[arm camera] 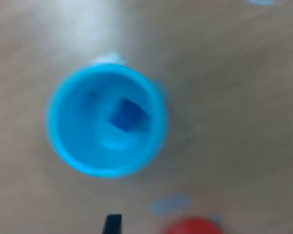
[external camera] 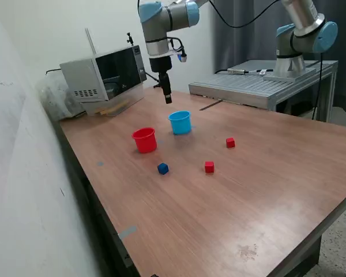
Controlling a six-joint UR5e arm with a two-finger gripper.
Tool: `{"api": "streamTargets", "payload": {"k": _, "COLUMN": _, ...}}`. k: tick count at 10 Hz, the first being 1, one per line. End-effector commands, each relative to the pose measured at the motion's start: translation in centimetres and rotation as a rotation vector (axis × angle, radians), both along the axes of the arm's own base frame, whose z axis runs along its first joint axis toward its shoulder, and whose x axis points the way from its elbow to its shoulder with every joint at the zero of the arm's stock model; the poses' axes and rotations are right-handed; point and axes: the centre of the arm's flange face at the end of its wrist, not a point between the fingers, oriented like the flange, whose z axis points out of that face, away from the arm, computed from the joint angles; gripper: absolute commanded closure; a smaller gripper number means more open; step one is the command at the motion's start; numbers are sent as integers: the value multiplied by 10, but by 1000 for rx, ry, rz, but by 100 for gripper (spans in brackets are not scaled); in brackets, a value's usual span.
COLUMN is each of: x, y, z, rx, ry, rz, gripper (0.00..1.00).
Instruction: Place red objects in the red bin, and blue objects in the blue bin.
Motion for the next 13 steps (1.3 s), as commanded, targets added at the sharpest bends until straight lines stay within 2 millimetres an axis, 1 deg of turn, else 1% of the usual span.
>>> {"api": "streamTargets", "payload": {"k": 1, "x": -22, "y": -63, "z": 47, "rx": -7, "ry": 84, "rz": 139, "gripper": 0}}
{"api": "streamTargets", "payload": {"k": 2, "x": -32, "y": -69, "z": 49, "rx": -48, "ry": 110, "rz": 152, "gripper": 0}}
{"api": "streamTargets", "payload": {"k": 4, "x": -50, "y": -74, "z": 33, "rx": -101, "ry": 130, "rz": 218, "gripper": 0}}
{"api": "streamTargets", "payload": {"k": 6, "x": -71, "y": -93, "z": -3, "rx": -111, "ry": 117, "rz": 356, "gripper": 0}}
{"api": "streamTargets", "payload": {"k": 7, "x": -82, "y": -104, "z": -26, "rx": -112, "ry": 98, "rz": 437, "gripper": 0}}
{"api": "streamTargets", "payload": {"k": 8, "x": -99, "y": -107, "z": -56, "rx": -109, "ry": 93, "rz": 508, "gripper": 0}}
{"api": "streamTargets", "payload": {"k": 10, "x": -116, "y": -117, "z": -86, "rx": -101, "ry": 87, "rz": 649, "gripper": 0}}
{"api": "streamTargets", "payload": {"k": 12, "x": -134, "y": -120, "z": -109, "rx": -92, "ry": 99, "rz": 687, "gripper": 0}}
{"api": "streamTargets", "payload": {"k": 13, "x": -138, "y": -120, "z": -124, "rx": -93, "ry": 93, "rz": 702, "gripper": 0}}
